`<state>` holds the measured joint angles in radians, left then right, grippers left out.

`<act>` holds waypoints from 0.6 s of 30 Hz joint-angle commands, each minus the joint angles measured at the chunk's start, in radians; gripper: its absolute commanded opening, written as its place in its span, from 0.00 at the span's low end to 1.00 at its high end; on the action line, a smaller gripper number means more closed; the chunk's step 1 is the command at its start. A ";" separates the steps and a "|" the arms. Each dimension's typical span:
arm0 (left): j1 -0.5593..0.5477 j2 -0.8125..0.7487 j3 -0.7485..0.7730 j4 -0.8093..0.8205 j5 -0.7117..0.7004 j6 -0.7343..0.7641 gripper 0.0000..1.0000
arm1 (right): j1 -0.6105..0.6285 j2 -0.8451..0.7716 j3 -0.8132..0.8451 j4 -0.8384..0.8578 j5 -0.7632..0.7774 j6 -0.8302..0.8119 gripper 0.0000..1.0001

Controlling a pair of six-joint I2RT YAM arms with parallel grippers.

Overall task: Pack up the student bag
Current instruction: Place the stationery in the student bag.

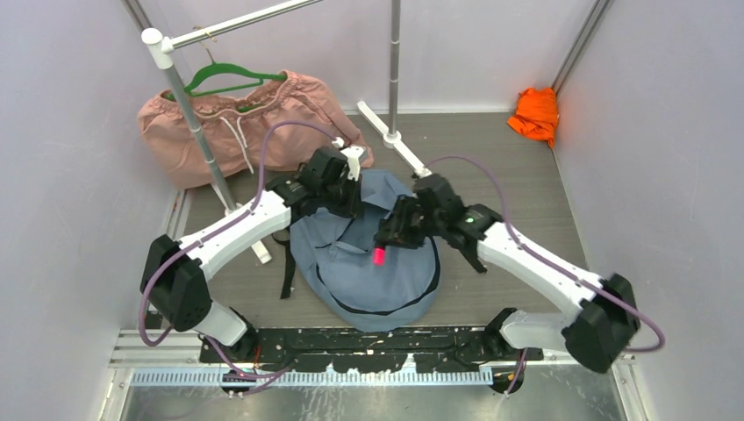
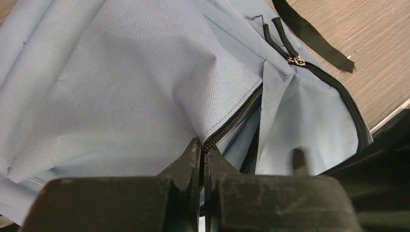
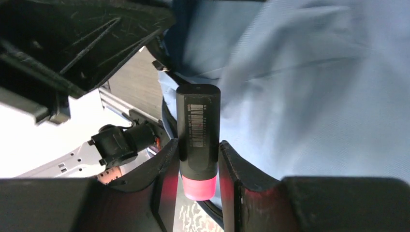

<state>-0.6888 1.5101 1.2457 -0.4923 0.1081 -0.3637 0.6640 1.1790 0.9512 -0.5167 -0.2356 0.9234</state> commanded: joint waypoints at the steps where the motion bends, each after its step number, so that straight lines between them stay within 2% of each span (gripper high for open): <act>1: 0.011 -0.037 0.050 0.036 0.041 -0.040 0.00 | 0.099 0.146 0.068 0.200 0.011 0.075 0.07; 8: 0.011 -0.103 0.028 0.027 0.077 -0.071 0.00 | 0.107 0.287 0.156 0.256 0.072 0.064 0.06; 15: 0.010 -0.154 -0.011 0.042 0.091 -0.076 0.00 | 0.070 0.358 0.223 0.187 0.263 0.106 0.06; 17: 0.011 -0.160 -0.018 0.046 0.095 -0.078 0.00 | 0.063 0.365 0.210 0.201 0.329 0.132 0.10; 18: 0.010 -0.161 -0.022 0.046 0.097 -0.079 0.00 | 0.062 0.366 0.202 0.220 0.363 0.133 0.16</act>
<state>-0.6731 1.4284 1.2163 -0.5140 0.1467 -0.4168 0.7479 1.5364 1.1244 -0.3622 -0.0566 1.0073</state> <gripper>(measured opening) 0.017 0.377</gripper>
